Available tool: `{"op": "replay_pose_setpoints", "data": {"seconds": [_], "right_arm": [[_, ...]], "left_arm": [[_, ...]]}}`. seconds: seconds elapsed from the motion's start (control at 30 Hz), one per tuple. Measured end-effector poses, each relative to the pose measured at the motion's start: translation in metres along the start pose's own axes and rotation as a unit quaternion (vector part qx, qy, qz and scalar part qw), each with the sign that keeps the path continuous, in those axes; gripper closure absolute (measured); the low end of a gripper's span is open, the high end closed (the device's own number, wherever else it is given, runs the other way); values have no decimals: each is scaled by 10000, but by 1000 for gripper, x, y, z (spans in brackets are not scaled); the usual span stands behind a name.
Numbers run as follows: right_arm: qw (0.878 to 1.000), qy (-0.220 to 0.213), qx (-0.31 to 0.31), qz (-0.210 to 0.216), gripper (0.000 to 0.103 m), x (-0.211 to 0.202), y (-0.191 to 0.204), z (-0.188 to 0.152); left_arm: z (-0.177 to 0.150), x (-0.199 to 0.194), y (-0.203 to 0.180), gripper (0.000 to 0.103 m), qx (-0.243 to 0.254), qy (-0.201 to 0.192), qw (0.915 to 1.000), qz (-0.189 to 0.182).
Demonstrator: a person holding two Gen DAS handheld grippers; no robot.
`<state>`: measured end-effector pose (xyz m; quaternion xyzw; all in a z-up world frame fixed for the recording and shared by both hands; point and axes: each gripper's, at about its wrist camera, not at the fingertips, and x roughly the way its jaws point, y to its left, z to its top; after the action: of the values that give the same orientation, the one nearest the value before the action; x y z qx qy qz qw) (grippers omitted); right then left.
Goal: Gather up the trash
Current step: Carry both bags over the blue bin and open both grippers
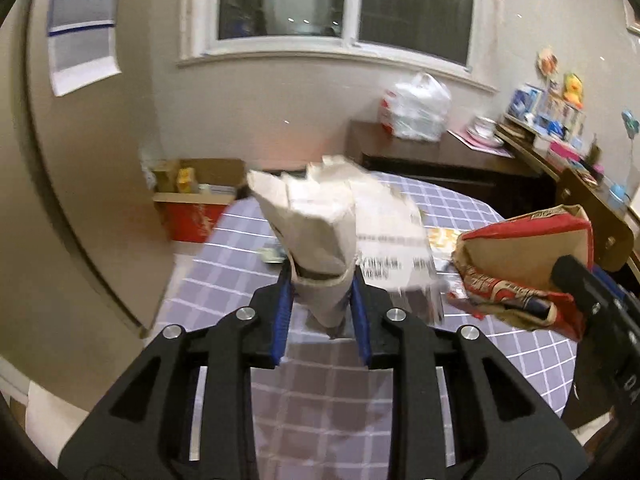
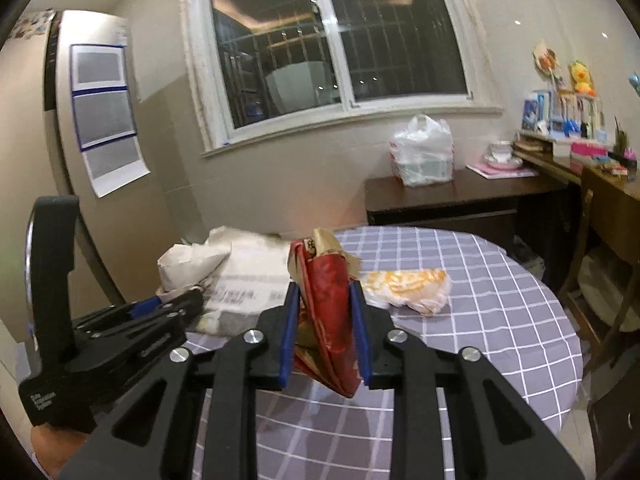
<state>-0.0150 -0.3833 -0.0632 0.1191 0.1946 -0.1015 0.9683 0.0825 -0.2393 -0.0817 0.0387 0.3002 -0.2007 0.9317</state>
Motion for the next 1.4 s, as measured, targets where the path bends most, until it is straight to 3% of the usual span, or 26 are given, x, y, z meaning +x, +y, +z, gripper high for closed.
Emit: {"op": "replay_pose_setpoints", "data": {"seconds": [0.27, 0.5, 0.7, 0.93, 1.03, 1.07, 1.1, 1.3, 1.4], "right_arm": [[9959, 117, -611, 654, 79, 10, 107, 3], [9855, 492, -1111, 1187, 79, 41, 193, -10], [9706, 1014, -1456, 1628, 79, 85, 260, -39], [9503, 1657, -1718, 2000, 77, 154, 322, -80], [9417, 1792, -1744, 2252, 68, 186, 338, -102], [9416, 1833, -1790, 2184, 49, 198, 343, -110], [9412, 1884, -1806, 2144, 39, 206, 346, -116], [9405, 2151, -1624, 2071, 38, 227, 342, -132], [9430, 2148, -1554, 2014, 28, 226, 336, -133]], "left_arm": [[-15, -54, 99, 83, -647, -222, 9967, 446], [-41, -64, 194, 84, -1169, -181, 9892, 868], [-75, -51, 281, 84, -1684, 183, 9728, 1579], [-108, -13, 352, 84, -2049, 770, 9523, 2127], [-121, 13, 377, 84, -2170, 1053, 9450, 2208], [-121, 21, 382, 84, -2205, 1142, 9433, 2205], [-121, 29, 385, 84, -2228, 1229, 9412, 2224], [-132, 53, 396, 84, -2189, 1504, 9382, 2218], [-132, 66, 393, 84, -2134, 1609, 9374, 2232]]}}
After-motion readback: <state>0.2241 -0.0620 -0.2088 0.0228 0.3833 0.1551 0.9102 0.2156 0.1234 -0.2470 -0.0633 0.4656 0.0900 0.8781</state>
